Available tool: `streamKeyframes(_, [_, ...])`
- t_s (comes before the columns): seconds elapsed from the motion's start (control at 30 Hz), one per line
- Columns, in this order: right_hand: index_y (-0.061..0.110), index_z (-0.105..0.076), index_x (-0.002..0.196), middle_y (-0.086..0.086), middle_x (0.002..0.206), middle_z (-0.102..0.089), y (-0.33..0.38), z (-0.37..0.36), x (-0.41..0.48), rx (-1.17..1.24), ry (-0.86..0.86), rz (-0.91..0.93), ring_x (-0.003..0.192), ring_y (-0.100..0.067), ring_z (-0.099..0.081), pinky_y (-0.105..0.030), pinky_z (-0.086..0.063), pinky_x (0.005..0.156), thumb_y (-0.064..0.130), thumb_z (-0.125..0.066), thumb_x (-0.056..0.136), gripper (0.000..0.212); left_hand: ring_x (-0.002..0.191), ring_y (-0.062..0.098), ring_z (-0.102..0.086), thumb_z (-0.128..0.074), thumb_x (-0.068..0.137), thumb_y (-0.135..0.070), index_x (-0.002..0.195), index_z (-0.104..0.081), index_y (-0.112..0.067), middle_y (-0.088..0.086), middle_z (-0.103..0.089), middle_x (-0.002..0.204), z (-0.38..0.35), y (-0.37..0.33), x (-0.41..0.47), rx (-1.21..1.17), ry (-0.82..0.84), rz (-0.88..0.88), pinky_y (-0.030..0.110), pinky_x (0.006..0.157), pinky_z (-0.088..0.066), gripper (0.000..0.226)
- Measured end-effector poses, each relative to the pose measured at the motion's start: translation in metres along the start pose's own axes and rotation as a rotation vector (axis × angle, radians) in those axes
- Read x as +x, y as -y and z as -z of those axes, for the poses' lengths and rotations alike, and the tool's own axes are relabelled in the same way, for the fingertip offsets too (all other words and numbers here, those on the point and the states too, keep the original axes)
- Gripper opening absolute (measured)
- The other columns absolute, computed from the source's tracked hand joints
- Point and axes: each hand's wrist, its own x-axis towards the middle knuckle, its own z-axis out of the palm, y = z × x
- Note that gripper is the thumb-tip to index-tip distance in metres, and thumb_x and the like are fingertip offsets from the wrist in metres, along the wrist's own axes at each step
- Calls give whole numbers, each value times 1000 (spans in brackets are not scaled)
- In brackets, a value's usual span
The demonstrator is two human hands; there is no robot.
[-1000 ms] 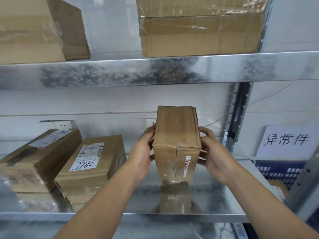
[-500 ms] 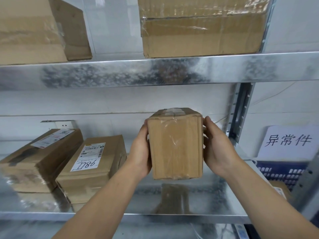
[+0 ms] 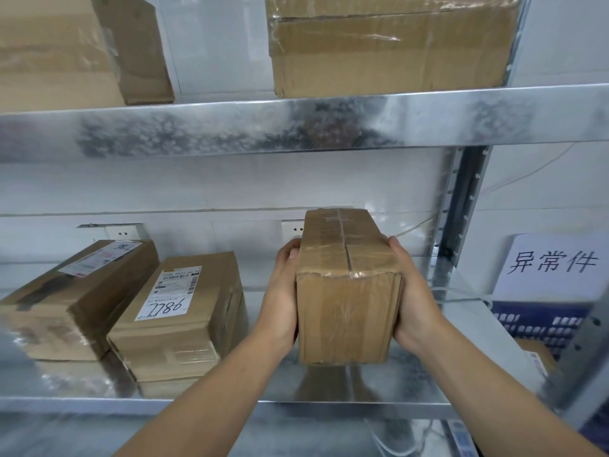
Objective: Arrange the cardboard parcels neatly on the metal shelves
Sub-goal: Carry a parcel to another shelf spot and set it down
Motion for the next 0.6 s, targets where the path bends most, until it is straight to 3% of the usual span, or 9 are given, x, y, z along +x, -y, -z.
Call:
streamKeyframes(0.17, [32,-82,77,0,88,-79,0,3,3,30,17,-12,77,-13,-76,-35,-52,74,54,-42,102,52,116,27,-67,-52,88,-55,127,-65,-23,7,-72,121,-1,-1,5,69,-4,-10,55,109,-46,52])
streamKeyframes(0.33, [24,-74,102,-3,94,-79,-5,7,4,10,-29,-17,83,-16,-76,-36,-52,78,50,-44,103,40,114,23,-69,-45,103,-54,128,-67,-29,4,-74,121,1,3,2,121,8,73,50,107,-49,42])
streamKeyframes(0.47, [15,-71,124,-13,112,-76,-14,20,11,28,-106,-53,104,-28,-73,-38,-55,82,33,-49,103,35,100,1,-71,-42,101,-59,131,-64,-39,-9,-75,116,5,6,-5,137,138,230,35,90,-52,42])
streamKeyframes(0.53, [21,-69,124,-4,93,-78,-14,29,17,97,-137,-49,84,-20,-75,-33,-56,71,25,-47,105,29,89,-14,-67,-50,101,-49,136,-57,-40,-20,-70,117,5,-1,-1,168,110,206,34,91,-47,37])
streamKeyframes(0.6, [33,-65,125,1,80,-74,-8,37,24,136,-161,-45,72,-17,-69,-32,-54,66,17,-44,106,33,89,-4,-69,-60,100,-33,127,-61,-34,-17,-73,105,9,-7,9,159,-5,174,33,91,-50,26])
